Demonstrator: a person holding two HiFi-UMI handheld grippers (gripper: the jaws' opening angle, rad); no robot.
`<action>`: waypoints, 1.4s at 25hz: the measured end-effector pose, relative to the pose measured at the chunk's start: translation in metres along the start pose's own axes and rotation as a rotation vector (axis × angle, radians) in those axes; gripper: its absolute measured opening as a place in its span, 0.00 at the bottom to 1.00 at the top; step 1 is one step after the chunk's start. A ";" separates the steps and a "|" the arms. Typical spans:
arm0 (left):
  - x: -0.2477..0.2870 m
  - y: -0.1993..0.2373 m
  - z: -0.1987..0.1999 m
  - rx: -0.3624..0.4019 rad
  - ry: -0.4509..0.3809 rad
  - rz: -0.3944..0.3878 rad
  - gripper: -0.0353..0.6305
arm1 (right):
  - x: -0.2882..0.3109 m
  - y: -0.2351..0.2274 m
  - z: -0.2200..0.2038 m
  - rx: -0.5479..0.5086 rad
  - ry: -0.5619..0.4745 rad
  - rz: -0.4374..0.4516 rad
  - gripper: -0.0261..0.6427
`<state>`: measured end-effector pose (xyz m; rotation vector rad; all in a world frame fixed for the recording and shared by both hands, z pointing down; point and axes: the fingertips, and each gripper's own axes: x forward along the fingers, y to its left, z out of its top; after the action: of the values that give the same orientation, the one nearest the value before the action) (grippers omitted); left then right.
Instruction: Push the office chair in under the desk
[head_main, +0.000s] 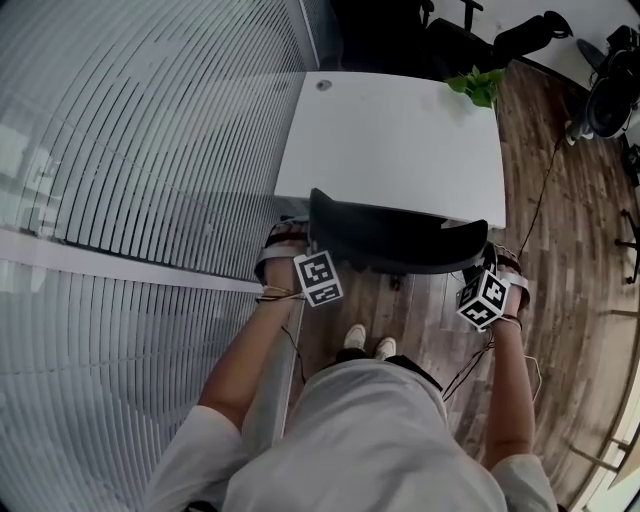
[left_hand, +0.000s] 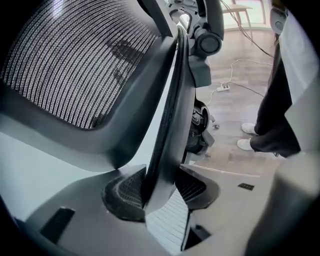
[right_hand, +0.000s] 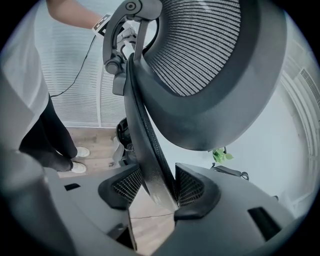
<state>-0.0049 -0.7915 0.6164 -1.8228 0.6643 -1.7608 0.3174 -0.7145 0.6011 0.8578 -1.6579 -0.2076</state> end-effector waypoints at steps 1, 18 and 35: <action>0.002 0.002 0.000 0.000 -0.001 0.000 0.35 | 0.002 -0.002 0.000 0.000 0.002 0.000 0.36; 0.023 0.030 0.003 0.010 -0.014 -0.010 0.35 | 0.021 -0.030 0.009 0.005 0.014 0.010 0.37; 0.008 0.021 0.003 -0.061 -0.080 -0.038 0.35 | 0.011 -0.025 0.017 0.095 -0.036 -0.018 0.40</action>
<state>-0.0019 -0.8120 0.6084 -1.9482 0.6622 -1.6992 0.3126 -0.7445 0.5904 0.9452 -1.7056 -0.1587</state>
